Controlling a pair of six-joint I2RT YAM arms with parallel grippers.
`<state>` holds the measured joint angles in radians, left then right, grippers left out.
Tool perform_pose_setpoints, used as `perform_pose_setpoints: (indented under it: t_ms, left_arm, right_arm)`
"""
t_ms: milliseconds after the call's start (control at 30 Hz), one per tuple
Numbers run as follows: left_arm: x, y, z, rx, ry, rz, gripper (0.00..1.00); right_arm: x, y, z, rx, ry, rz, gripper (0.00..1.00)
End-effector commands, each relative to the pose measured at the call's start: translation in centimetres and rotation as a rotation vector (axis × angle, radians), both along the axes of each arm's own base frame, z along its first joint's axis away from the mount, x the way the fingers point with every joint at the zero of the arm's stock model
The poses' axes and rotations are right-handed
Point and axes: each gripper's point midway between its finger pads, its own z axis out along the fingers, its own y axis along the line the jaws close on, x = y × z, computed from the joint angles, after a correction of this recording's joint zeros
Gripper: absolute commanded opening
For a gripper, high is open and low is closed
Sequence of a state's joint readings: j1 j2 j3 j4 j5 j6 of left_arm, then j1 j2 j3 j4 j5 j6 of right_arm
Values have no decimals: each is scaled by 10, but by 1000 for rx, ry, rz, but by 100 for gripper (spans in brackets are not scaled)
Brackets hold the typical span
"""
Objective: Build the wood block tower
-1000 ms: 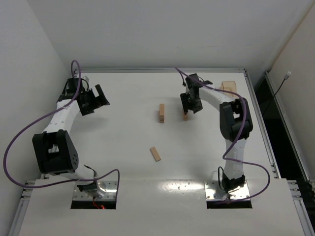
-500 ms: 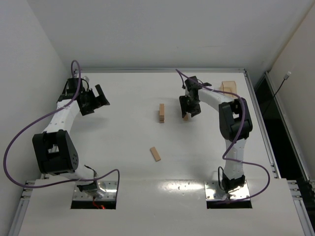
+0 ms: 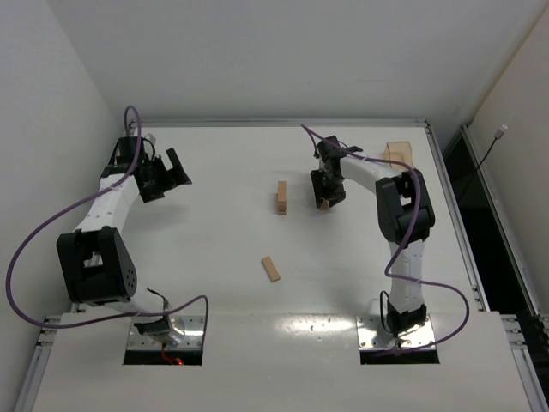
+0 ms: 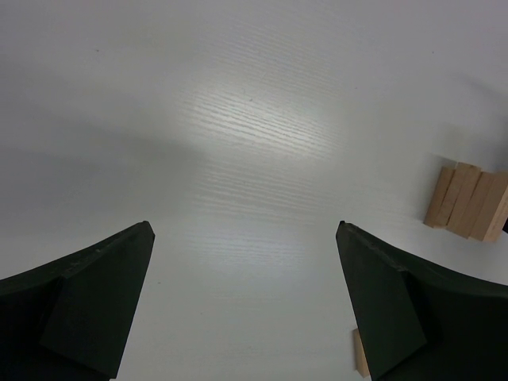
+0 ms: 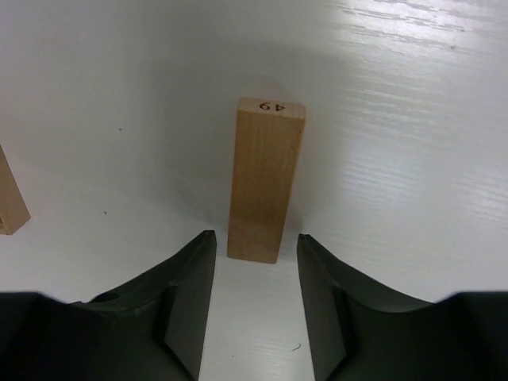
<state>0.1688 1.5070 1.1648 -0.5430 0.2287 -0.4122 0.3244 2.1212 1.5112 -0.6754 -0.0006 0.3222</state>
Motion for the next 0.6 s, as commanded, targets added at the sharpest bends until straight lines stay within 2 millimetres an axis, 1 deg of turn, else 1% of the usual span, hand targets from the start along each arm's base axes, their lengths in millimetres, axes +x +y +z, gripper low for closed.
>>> perform_pose_setpoints:
  t_ms: [0, 67, 100, 267, 367, 433, 467, 500, 533, 567]
  left_arm:
    - [2, -4, 14, -12, -51, 2, 100]
    - [2, -4, 14, -12, -51, 2, 100]
    - [2, -4, 14, -12, -51, 2, 100]
    - [2, -4, 14, -12, -51, 2, 100]
    - [2, -4, 14, -12, -51, 2, 100]
    - [2, -4, 14, -12, -51, 2, 100]
    - [2, -4, 14, -12, -51, 2, 100]
    - [2, -4, 14, -12, -51, 2, 100]
    - [2, -4, 14, -12, -51, 2, 100]
    - [2, -5, 14, -19, -52, -4, 100]
  right_arm:
    - [13, 7, 7, -8, -40, -18, 38]
    - [15, 11, 10, -10, -52, -20, 35]
    - [14, 11, 6, -14, -42, -20, 34]
    - [15, 9, 6, -23, -45, -23, 29]
    - [16, 7, 6, -33, -49, -26, 22]
    - [15, 4, 12, -43, -64, -41, 18]
    - [11, 3, 13, -44, -60, -41, 16]
    - [8, 1, 18, -42, -65, -41, 15]
    - [8, 2, 21, -37, -78, -41, 13]
    - [6, 1, 24, -36, -83, -42, 9]
